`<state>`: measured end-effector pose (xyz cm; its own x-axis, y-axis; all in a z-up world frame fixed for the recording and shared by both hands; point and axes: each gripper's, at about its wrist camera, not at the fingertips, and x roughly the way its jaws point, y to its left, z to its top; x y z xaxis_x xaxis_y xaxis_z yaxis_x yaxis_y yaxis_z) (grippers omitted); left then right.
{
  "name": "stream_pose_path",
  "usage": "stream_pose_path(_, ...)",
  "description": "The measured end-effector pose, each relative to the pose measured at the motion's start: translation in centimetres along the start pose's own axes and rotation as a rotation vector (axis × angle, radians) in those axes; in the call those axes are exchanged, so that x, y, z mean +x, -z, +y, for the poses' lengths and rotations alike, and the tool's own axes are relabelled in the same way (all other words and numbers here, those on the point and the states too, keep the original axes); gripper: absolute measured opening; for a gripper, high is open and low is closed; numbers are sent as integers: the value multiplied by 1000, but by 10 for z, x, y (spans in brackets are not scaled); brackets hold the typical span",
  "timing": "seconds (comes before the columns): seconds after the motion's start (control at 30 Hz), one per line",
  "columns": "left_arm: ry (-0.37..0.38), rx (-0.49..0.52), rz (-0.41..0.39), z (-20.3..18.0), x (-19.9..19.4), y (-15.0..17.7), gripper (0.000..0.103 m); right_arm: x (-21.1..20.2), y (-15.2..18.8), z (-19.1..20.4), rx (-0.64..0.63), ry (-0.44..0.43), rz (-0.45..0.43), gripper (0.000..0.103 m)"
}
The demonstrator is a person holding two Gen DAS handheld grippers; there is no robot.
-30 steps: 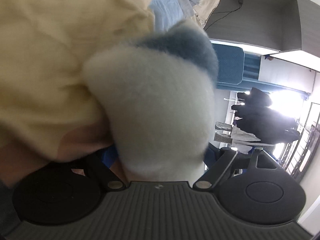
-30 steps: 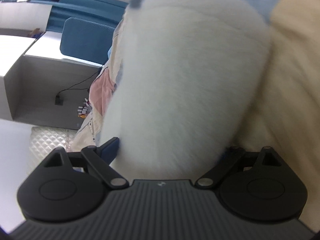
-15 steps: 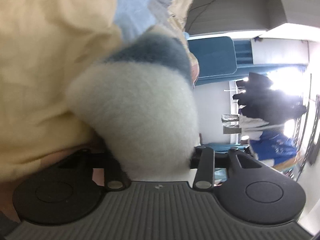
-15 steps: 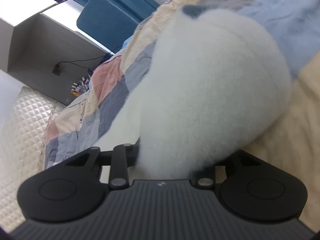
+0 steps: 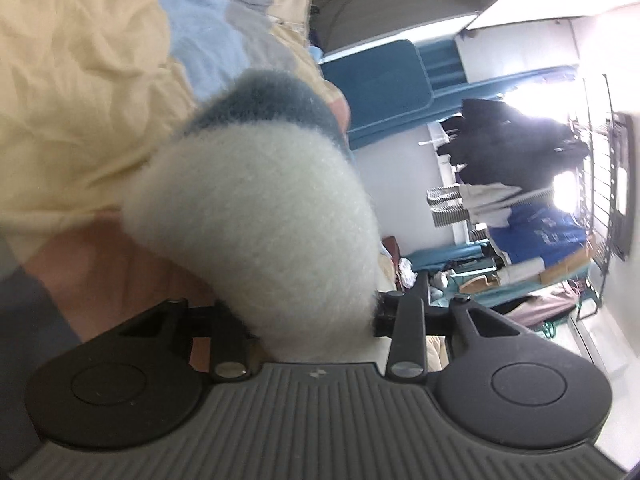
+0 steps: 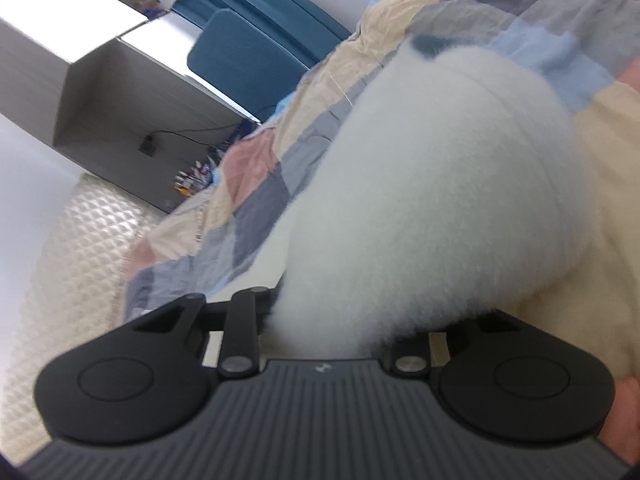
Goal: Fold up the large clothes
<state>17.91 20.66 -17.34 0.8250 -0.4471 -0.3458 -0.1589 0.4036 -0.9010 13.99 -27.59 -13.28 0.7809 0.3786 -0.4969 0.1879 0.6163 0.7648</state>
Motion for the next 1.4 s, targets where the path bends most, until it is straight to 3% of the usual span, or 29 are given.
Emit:
stream_pose_path(0.27,49,56,14,-67,-36,21,43,-62,-26,8,86,-131,-9,37)
stream_pose_path(0.5,131,145,27,-160,-17,45,43,-111,-96,16,59,-190,-76,37)
stream_pose_path(0.73,175,211,81,-249,57,79,43,-135,-186,-1,44,-182,-176,37)
stream_pose_path(0.97,203,301,169,-299,163,109,43,-124,-260,-52,156,-197,-258,37)
stream_pose_path(1.17,169,344,224,-313,251,127,44,-91,-302,-97,225,-173,-285,37)
stream_pose_path(1.4,135,352,268,-281,326,135,44,-45,-310,-151,237,-172,-314,37)
